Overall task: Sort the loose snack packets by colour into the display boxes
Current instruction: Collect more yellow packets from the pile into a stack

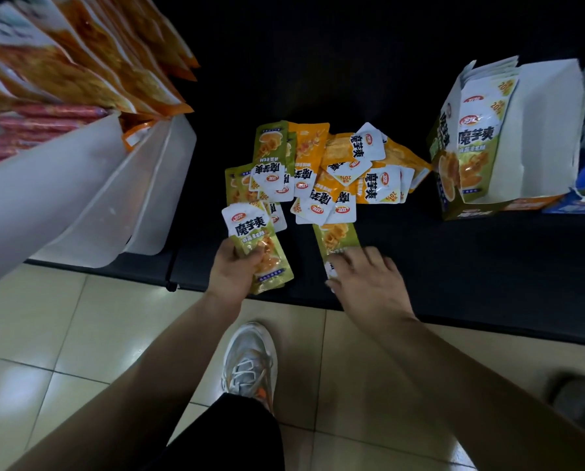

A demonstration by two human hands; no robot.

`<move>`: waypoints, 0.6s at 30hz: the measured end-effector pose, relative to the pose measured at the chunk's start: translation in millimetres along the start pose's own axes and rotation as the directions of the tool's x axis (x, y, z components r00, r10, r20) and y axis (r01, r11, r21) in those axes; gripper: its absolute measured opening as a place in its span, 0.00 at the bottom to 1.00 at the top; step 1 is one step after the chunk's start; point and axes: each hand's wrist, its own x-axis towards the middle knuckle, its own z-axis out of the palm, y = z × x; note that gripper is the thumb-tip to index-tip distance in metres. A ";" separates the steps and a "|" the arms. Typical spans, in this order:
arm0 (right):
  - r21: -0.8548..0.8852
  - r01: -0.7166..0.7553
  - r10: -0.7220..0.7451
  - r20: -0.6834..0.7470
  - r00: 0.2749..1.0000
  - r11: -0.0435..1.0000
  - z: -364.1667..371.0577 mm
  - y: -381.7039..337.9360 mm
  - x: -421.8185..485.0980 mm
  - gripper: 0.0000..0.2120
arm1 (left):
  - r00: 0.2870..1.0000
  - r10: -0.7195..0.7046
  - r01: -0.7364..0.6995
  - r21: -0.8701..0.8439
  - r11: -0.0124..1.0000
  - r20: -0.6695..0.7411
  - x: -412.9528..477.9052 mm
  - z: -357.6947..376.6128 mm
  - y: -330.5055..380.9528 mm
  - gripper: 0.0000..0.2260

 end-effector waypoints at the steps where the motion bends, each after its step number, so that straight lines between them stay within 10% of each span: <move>1: 0.008 -0.039 0.039 0.002 0.999 0.999 0.1 5.9 -2.9 0.19 | 1.000 0.015 -0.015 0.021 1.000 0.025 -1.3 2.4 -0.2 0.10; 9: 0.248 -0.570 0.476 0.350 0.807 0.784 -33.7 22.5 6.4 0.39 | 0.989 0.056 -0.077 0.147 0.986 0.139 -15.2 15.0 -2.6 0.09; 18: 0.148 -0.506 0.453 0.286 0.844 0.850 -33.3 9.0 5.5 0.37 | 0.991 0.039 -0.064 0.206 0.977 0.127 -21.9 18.0 -0.4 0.08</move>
